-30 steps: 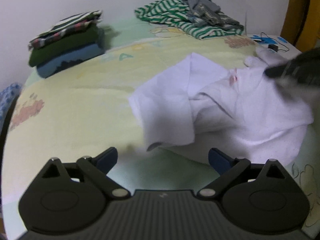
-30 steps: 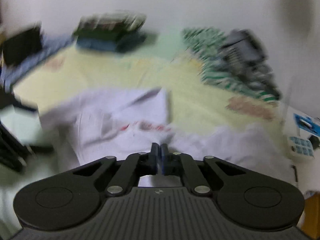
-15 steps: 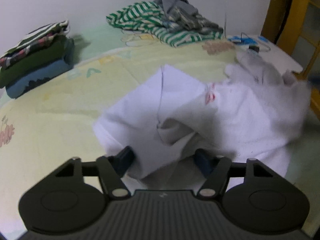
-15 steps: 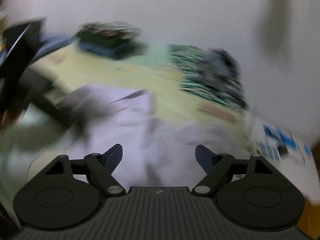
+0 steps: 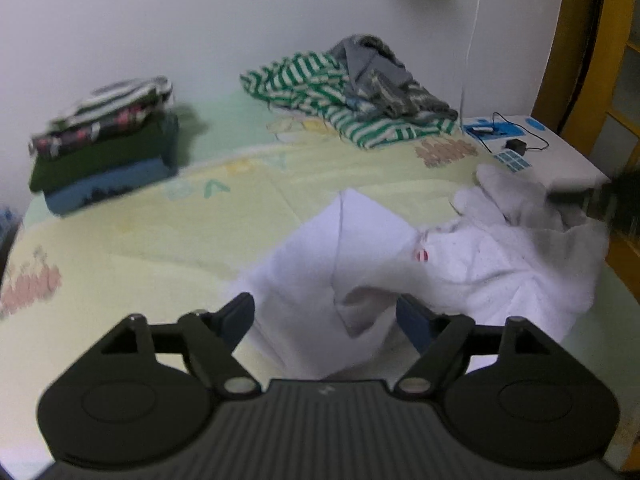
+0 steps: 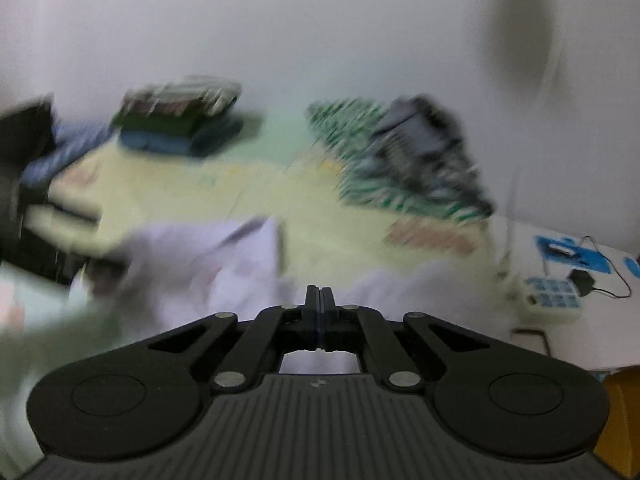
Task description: Fold clothes
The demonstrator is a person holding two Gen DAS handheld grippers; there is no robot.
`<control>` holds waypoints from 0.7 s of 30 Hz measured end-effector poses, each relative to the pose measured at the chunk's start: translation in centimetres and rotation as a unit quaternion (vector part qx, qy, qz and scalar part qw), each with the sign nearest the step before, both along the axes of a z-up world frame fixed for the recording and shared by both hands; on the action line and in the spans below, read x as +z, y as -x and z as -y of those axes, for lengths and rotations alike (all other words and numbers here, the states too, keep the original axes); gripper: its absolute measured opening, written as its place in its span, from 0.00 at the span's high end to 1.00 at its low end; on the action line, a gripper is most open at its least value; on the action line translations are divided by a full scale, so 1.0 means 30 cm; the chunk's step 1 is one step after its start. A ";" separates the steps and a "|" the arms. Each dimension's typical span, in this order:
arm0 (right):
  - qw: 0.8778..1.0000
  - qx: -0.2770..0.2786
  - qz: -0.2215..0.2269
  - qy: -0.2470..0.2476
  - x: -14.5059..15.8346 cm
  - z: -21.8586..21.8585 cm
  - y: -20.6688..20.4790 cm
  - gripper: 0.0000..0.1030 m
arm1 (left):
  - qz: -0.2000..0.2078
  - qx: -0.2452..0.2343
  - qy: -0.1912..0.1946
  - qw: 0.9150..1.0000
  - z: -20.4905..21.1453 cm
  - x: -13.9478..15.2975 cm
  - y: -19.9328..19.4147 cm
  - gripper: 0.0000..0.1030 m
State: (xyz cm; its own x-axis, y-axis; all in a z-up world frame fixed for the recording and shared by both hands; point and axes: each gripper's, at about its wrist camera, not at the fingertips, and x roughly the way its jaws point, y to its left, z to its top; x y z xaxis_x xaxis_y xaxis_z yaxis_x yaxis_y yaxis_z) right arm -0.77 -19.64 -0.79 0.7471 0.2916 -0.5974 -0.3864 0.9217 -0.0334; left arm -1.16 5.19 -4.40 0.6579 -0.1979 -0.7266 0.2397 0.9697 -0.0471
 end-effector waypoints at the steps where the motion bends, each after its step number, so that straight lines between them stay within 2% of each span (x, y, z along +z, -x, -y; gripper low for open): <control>1: 1.000 -0.004 0.002 -0.017 0.026 0.028 -0.009 1.00 | -0.006 0.000 0.003 1.000 0.001 -0.014 0.005 0.13; 2: 1.000 -0.010 0.007 -0.028 0.050 0.055 -0.015 1.00 | -0.013 -0.001 0.005 1.000 0.002 -0.028 0.011 0.09; 4: 1.000 -0.013 0.006 -0.021 0.061 0.076 -0.029 1.00 | -0.026 -0.002 0.011 1.000 0.004 -0.055 0.021 0.08; 6: 1.000 0.010 -0.012 -0.003 0.035 0.056 -0.021 0.87 | -0.040 0.003 0.009 0.999 0.014 -0.088 0.024 0.08; 8: 0.999 0.043 -0.012 0.016 -0.012 0.004 0.002 0.59 | -0.053 0.009 0.010 0.999 0.023 -0.109 0.026 0.09; 9: 0.998 0.057 -0.006 0.030 -0.038 -0.031 0.010 0.52 | -0.055 0.010 0.011 0.998 0.026 -0.112 0.028 0.09; 10: 0.997 0.071 0.000 0.044 -0.065 -0.067 0.018 0.41 | -0.055 0.011 0.008 0.998 0.028 -0.111 0.032 0.09; 11: 0.995 0.080 0.006 0.054 -0.093 -0.102 0.020 0.34 | -0.052 0.013 0.004 0.999 0.030 -0.107 0.037 0.09; 12: 0.995 0.086 0.006 0.058 -0.120 -0.132 0.009 0.32 | -0.050 0.014 0.000 0.999 0.032 -0.103 0.042 0.08; 13: 0.994 0.092 0.006 0.062 -0.147 -0.161 -0.003 0.33 | -0.047 0.017 -0.005 0.999 0.031 -0.098 0.047 0.08; 14: 0.993 0.095 -0.004 0.067 -0.172 -0.179 -0.027 0.40 | -0.045 0.021 -0.009 0.999 0.029 -0.093 0.050 0.08; 15: 0.992 0.099 -0.015 0.072 -0.196 -0.196 -0.052 0.53 | -0.044 0.028 -0.013 0.999 0.024 -0.090 0.054 0.08; 16: 0.993 0.095 -0.036 0.063 -0.208 -0.190 -0.081 0.93 | -0.043 0.035 -0.014 0.998 0.015 -0.087 0.057 0.08; 17: 0.993 0.091 -0.058 0.054 -0.219 -0.184 -0.110 0.96 | -0.043 0.042 -0.014 0.998 0.004 -0.084 0.059 0.08; 19: 0.995 0.072 -0.074 -0.015 -0.177 -0.114 -0.145 0.96 | -0.044 0.055 -0.009 0.997 -0.018 -0.079 0.062 0.08; 21: 0.995 0.053 -0.064 -0.059 -0.102 -0.034 -0.159 0.96 | -0.047 0.067 0.005 0.997 -0.038 -0.077 0.063 0.08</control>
